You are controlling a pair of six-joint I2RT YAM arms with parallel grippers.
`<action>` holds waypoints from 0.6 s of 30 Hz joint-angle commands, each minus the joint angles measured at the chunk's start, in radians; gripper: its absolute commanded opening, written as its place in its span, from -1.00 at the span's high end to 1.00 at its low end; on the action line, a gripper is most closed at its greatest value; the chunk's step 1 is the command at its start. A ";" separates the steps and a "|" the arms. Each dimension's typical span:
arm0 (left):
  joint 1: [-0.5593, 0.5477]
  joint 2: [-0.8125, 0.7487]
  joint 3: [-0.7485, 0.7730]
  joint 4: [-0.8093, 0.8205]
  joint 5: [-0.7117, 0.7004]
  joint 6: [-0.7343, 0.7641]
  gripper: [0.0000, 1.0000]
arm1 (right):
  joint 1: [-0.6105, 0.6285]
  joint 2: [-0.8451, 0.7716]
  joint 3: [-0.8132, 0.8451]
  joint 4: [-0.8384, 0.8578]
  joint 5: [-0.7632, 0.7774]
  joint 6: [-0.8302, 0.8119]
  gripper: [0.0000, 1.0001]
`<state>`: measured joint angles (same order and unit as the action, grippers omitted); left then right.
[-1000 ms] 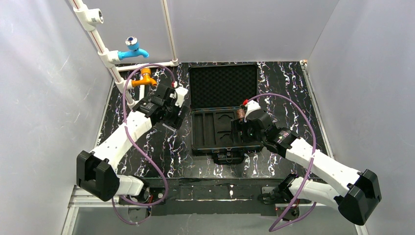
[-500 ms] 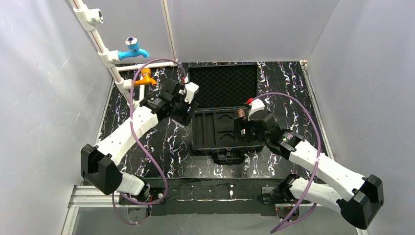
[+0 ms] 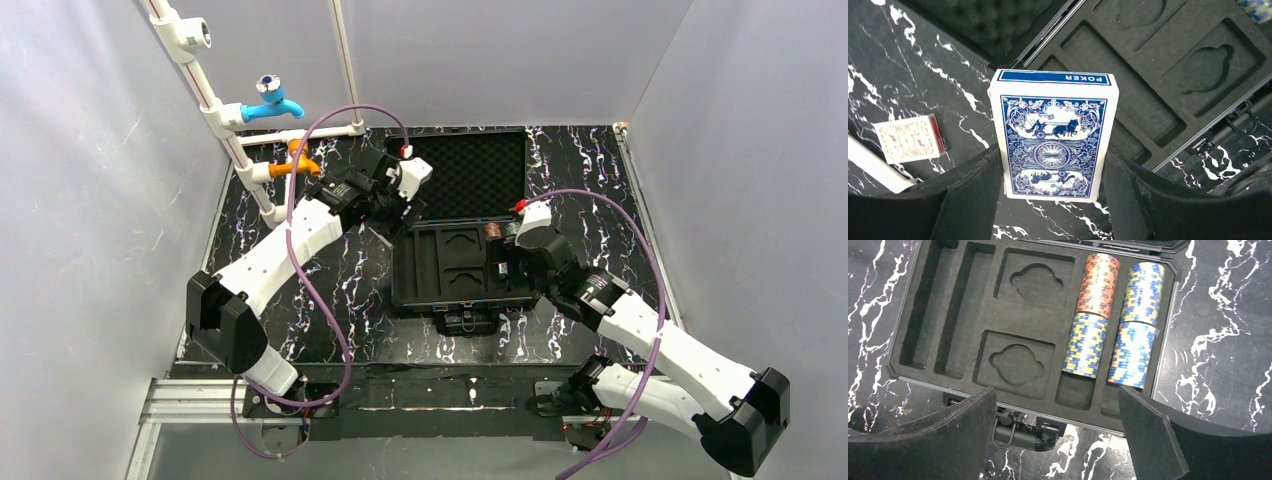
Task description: Pack up texas hold em set
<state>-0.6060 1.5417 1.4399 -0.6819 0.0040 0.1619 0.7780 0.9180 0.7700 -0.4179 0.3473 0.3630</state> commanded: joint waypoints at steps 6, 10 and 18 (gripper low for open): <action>-0.011 0.038 0.113 0.006 0.149 0.148 1.00 | -0.005 -0.079 -0.017 0.002 0.118 0.025 -0.96; -0.011 0.074 0.137 0.001 0.177 0.181 1.00 | -0.005 -0.127 -0.031 0.005 0.148 0.029 -0.96; -0.011 0.147 0.169 0.006 0.228 0.228 1.00 | -0.005 -0.217 -0.034 -0.020 0.265 0.065 -0.96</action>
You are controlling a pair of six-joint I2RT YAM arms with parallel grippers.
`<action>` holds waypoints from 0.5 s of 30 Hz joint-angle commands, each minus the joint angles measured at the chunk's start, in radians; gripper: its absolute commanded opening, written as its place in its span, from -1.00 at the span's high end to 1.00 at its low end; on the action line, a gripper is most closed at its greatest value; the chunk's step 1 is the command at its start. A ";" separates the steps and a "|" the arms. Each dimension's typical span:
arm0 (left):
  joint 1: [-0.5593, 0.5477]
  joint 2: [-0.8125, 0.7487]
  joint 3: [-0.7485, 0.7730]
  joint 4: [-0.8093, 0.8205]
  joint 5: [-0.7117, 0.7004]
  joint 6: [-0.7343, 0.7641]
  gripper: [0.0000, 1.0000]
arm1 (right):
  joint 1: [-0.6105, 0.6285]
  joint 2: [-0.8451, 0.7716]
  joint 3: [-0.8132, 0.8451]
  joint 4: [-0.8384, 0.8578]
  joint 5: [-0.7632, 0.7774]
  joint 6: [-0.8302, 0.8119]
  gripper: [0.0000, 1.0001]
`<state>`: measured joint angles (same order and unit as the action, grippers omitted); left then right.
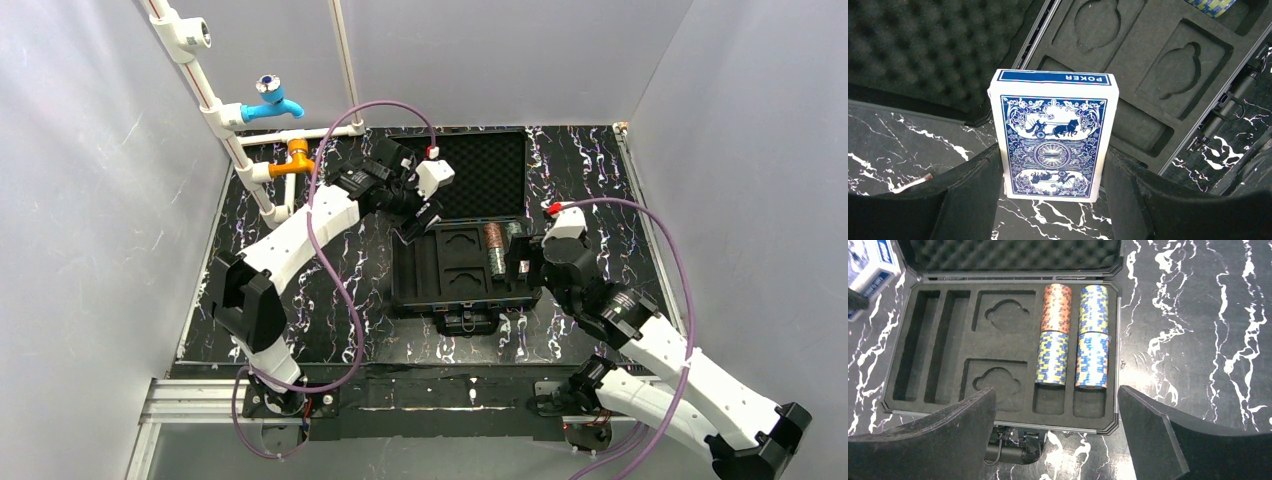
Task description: Pack up texas hold em set
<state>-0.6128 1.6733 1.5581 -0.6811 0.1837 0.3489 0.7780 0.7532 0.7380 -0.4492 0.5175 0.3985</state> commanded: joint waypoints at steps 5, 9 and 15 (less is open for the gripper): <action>-0.005 0.073 0.061 0.018 0.049 0.050 1.00 | -0.005 -0.105 -0.017 0.016 0.148 0.042 -0.96; -0.013 0.118 0.092 0.021 0.047 0.059 1.00 | -0.005 -0.125 -0.018 0.013 0.162 0.054 -0.96; -0.033 0.182 0.130 0.020 0.031 0.098 1.00 | -0.005 -0.120 -0.024 0.012 0.162 0.063 -0.96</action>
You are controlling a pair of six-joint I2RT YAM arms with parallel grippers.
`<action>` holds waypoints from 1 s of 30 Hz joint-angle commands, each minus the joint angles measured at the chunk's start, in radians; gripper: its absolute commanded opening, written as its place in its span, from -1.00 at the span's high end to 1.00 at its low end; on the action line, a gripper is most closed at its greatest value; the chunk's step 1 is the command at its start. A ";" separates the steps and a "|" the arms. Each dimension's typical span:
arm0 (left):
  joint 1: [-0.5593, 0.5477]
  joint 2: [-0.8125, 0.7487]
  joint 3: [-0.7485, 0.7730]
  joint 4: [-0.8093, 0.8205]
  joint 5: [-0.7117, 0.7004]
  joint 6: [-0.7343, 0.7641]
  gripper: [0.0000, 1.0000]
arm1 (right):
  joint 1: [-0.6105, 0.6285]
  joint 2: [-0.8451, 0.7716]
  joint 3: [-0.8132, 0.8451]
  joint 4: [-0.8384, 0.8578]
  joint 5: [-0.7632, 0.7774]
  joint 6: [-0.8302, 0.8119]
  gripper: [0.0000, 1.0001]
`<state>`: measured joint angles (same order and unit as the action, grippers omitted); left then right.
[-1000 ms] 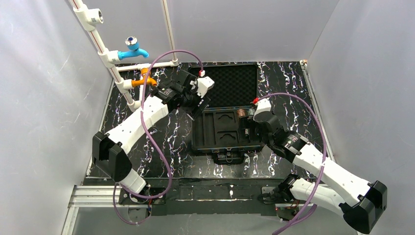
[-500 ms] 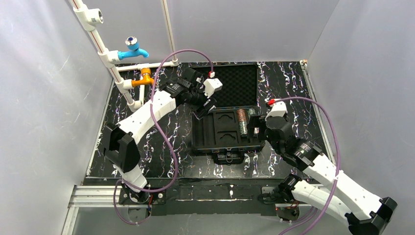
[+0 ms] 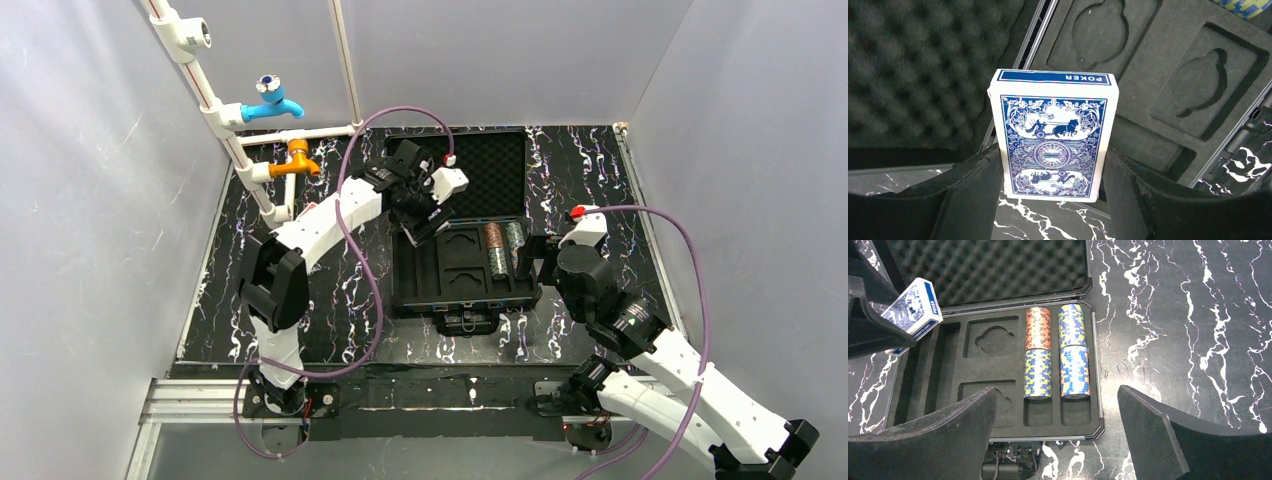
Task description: Pack up texas hold em set
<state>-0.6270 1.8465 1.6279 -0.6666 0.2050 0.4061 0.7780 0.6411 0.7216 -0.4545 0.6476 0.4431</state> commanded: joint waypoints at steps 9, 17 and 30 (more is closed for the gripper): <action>-0.062 0.086 0.101 0.007 -0.016 0.106 1.00 | -0.005 -0.006 -0.006 0.007 0.049 0.031 -1.00; -0.094 0.158 0.153 0.030 -0.031 0.169 1.00 | -0.006 -0.071 0.003 -0.017 0.106 0.060 -1.00; -0.130 0.212 0.187 0.103 -0.031 0.269 1.00 | -0.006 -0.157 -0.011 -0.002 0.110 0.053 -1.00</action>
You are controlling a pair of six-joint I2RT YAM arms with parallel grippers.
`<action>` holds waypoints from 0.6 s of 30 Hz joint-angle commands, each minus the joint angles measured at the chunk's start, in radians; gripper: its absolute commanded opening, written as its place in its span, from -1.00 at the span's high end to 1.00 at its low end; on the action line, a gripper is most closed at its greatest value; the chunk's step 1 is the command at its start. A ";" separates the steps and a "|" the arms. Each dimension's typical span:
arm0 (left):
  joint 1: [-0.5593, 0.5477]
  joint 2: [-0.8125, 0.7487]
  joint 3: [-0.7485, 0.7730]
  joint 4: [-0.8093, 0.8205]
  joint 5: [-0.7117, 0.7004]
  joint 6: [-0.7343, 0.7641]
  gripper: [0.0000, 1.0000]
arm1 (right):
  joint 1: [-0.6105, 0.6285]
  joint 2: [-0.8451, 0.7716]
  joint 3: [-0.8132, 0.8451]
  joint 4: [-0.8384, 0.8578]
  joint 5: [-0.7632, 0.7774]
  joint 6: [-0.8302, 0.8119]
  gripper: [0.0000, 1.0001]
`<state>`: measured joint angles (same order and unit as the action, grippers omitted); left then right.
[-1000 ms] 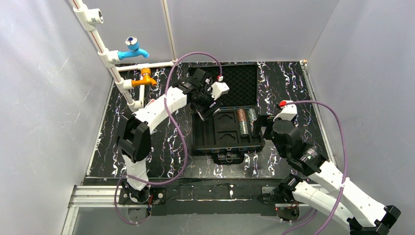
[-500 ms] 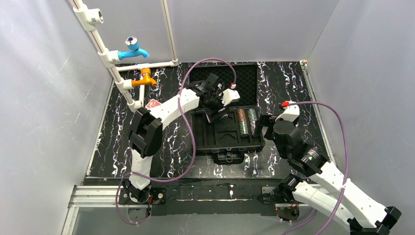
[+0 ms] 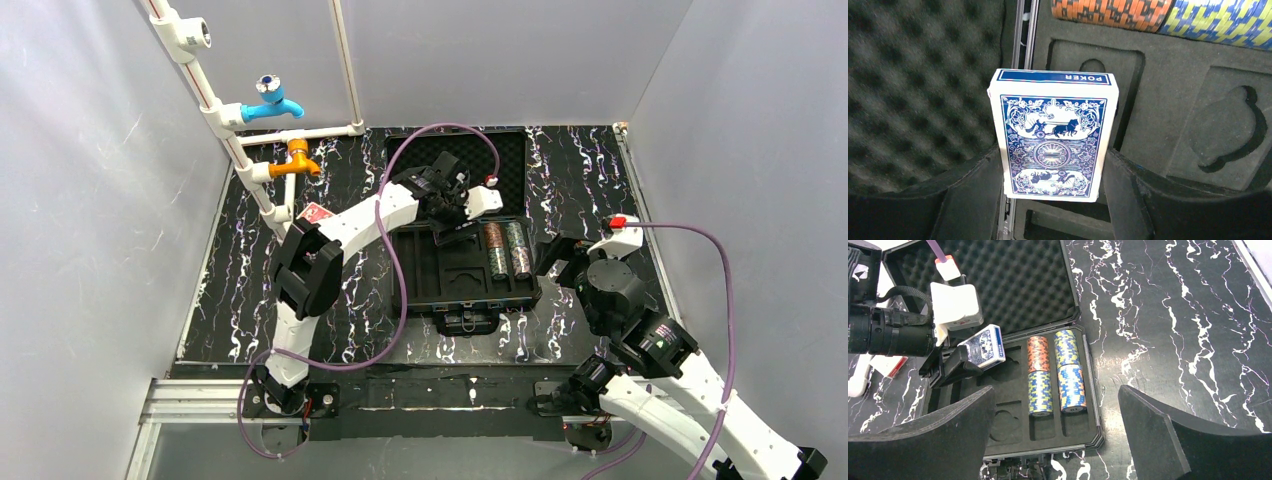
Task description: Pack up texas hold em set
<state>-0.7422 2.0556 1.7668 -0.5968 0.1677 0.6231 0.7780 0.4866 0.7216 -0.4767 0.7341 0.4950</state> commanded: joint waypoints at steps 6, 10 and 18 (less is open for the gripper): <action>-0.034 0.030 0.065 0.041 0.010 0.090 1.00 | -0.005 -0.008 -0.011 0.009 0.015 0.004 -1.00; -0.044 0.048 0.070 0.040 0.000 0.097 1.00 | -0.005 -0.016 -0.014 0.009 0.016 0.005 -1.00; -0.050 0.052 0.053 0.013 -0.065 0.119 1.00 | -0.005 -0.024 -0.014 -0.002 0.020 0.002 -1.00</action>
<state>-0.7879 2.1246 1.8000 -0.5583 0.1410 0.7151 0.7780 0.4828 0.7151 -0.4786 0.7338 0.4950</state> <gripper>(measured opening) 0.642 0.997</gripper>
